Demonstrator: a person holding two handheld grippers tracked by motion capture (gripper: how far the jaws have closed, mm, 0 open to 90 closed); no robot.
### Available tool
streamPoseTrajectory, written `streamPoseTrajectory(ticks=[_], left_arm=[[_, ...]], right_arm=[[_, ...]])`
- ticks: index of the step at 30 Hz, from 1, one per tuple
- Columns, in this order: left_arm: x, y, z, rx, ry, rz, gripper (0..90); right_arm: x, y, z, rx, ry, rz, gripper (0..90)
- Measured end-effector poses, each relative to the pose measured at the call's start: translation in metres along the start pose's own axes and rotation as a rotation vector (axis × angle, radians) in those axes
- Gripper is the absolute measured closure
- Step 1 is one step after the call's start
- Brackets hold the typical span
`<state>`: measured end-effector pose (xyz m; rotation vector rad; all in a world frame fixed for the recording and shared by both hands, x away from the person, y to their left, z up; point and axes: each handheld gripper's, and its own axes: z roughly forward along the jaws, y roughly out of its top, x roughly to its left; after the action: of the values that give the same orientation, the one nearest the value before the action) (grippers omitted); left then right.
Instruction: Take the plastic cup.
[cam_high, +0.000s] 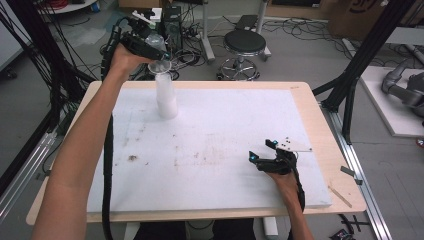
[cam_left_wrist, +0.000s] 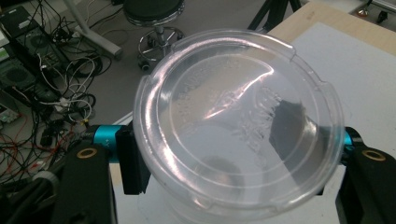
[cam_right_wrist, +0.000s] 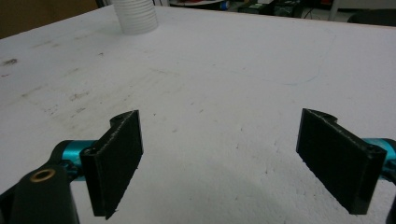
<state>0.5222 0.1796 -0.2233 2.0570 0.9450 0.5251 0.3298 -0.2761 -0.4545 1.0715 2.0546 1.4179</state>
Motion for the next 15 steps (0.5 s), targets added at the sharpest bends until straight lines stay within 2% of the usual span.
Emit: streamPoseTrajectory(ticks=[9, 14, 15], left_arm=[[-0.009, -0.005, -0.008, -0.003, -0.033, 0.034, 34.4], [-0.024, -0.008, -0.016, -0.043, -0.075, 0.067, 34.4], [-0.028, -0.010, -0.018, -0.065, -0.088, 0.070, 34.5]], right_arm=[[0.000, 0.000, -0.001, -0.008, 0.004, 0.003, 14.6], [-0.002, 0.000, -0.001, -0.013, 0.006, 0.019, 14.6], [-0.002, 0.000, -0.001, -0.009, 0.006, 0.018, 14.6]])
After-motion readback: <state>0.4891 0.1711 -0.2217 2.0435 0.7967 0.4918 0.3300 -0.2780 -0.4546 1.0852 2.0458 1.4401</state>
